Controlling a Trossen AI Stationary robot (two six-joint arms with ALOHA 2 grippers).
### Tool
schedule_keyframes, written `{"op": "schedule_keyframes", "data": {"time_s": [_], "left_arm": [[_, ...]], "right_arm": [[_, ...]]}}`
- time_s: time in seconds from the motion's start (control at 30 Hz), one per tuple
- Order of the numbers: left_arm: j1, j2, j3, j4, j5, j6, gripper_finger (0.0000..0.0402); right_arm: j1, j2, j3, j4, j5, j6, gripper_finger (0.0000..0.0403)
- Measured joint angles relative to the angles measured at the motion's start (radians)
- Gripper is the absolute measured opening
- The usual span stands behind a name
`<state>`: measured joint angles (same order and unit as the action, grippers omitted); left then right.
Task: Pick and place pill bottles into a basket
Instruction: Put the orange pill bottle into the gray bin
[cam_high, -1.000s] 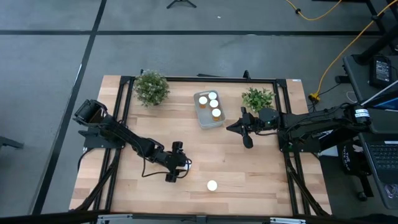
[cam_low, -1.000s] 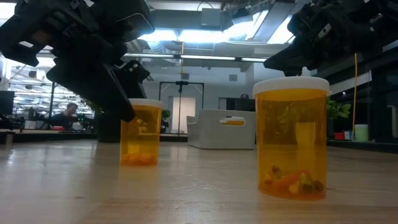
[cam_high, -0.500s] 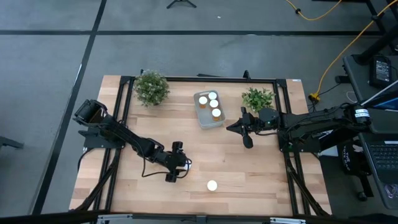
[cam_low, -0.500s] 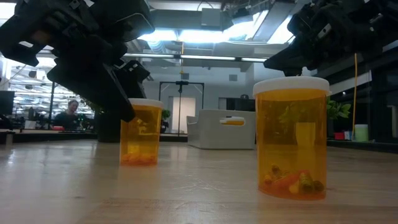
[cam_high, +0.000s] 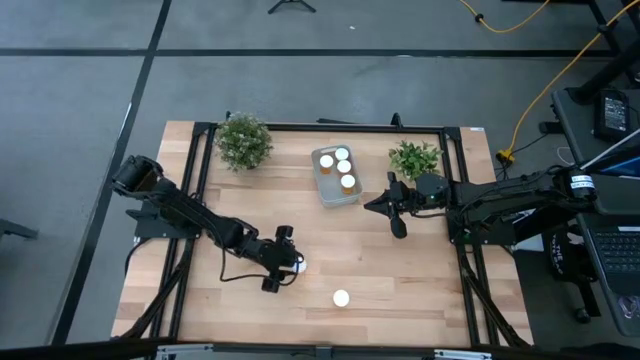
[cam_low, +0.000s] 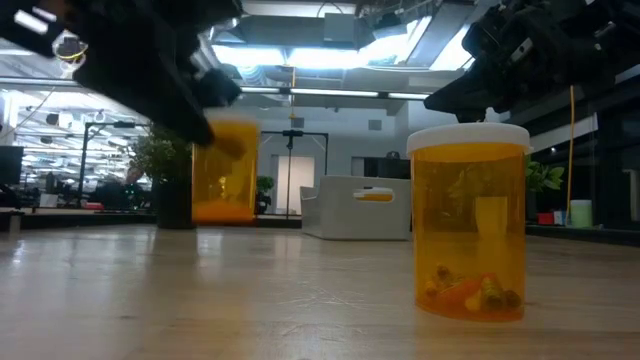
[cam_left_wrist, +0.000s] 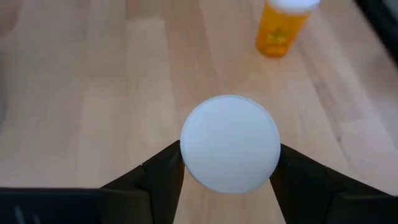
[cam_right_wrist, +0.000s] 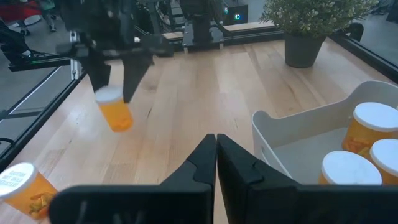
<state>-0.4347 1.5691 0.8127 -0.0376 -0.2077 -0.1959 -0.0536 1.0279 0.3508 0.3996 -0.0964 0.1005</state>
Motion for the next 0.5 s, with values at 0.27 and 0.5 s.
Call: {"op": "schedule_keyframes", "data": {"time_s": [0.27,0.5], "left_arm": [[0.010,-0.142,0.000,-0.085,-0.055,0.090,0.0210],[0.058,-0.238,0.000,-0.088,-0.160,0.113,0.0210]], "right_arm": [[0.000,0.000,0.000,0.000,0.000,0.000,0.0018],[0.000,0.000,0.000,0.000,0.000,0.000,0.0018]]}}
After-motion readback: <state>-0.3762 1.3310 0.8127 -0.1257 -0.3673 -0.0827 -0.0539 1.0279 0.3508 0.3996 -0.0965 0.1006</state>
